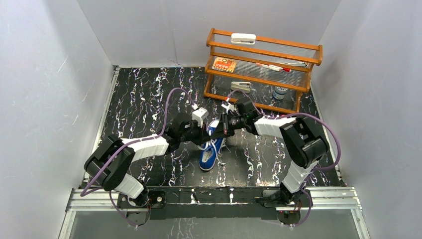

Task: Tie the shoes

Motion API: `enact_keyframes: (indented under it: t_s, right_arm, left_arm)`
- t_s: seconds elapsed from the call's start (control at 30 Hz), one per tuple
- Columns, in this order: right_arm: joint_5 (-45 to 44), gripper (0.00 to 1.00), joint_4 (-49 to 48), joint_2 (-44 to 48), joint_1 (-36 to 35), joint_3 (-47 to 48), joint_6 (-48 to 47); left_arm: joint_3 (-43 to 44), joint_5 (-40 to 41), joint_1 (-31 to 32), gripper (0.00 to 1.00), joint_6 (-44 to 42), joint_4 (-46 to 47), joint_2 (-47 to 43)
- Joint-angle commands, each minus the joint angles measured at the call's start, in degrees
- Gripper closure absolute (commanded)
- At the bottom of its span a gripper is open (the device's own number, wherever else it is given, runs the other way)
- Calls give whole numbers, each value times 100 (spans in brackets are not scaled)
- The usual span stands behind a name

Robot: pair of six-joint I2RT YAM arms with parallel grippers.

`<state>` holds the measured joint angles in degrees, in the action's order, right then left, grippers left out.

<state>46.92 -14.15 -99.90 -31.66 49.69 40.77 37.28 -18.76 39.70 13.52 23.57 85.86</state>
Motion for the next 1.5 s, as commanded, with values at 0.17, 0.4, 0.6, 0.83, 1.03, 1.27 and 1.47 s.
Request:
enact_keyframes:
  t_s: [0.17, 0.4, 0.6, 0.83, 1.03, 1.27, 1.47]
  right_arm:
    - [258, 98, -911, 591, -322, -124, 742]
    - [410, 86, -117, 507, -324, 249, 298]
    - [646, 67, 704, 684, -325, 562, -114]
    - [295, 54, 2392, 1067, -71, 958, -803]
    - [-299, 51, 2786, 1131, 383, 855, -1143]
    - [-826, 57, 3245, 1004, 458, 1103, -1252]
    - [-362, 70, 2844, 716, 600, 767, -1126]
  left_arm:
    - [-294, -843, 73, 100, 1063, 2103, 335]
    - [-520, -978, 57, 100, 1094, 2649, 428]
    - [-537, -1181, 38, 100, 1006, 3310, 719]
    - [-551, -1262, -5, 100, 861, 3413, 802]
    - [-683, -1270, -16, 100, 878, 3402, 696]
    - [-700, -1263, -15, 100, 921, 3382, 786]
    - [-714, -1205, -24, 100, 901, 3339, 753]
